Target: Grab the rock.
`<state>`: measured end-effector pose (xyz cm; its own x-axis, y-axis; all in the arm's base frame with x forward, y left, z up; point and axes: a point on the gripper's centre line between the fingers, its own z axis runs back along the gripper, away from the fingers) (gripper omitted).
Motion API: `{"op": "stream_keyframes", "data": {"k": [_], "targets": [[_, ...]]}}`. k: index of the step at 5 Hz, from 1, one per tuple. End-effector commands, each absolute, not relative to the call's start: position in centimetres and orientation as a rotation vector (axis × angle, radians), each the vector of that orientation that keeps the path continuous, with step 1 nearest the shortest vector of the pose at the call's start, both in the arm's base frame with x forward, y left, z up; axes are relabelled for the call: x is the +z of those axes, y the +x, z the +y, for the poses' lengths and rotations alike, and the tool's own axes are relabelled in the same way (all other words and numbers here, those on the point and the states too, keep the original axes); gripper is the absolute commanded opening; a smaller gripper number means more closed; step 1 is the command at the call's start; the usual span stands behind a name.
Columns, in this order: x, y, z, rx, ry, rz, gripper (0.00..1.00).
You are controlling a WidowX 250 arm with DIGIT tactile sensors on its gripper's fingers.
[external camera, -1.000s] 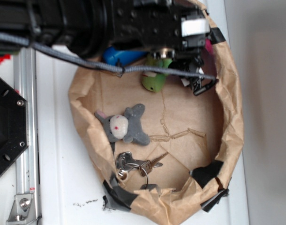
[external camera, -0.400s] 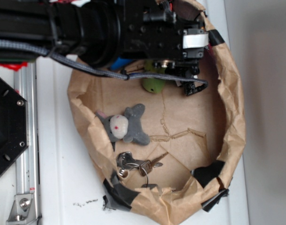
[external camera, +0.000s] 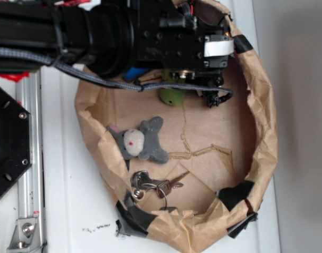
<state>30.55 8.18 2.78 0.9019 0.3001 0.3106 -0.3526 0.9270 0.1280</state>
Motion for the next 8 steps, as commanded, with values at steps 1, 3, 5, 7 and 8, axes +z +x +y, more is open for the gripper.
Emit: {"op": "stream_keyframes", "data": {"k": [1,3,5,7,8], "targets": [[3.7,30.9,7.8,0.332,0.174,-0.317,0.00],[9.4,29.9,2.1,0.267,-0.020,-0.329,0.00],[13.9,27.7,-1.9,0.173,-0.104,-0.335,0.00],[16.2,28.0,-0.3,0.189,-0.069,-0.289,0.00],[17.0,28.1,0.3,0.216,-0.064,-0.288,0.00]]}}
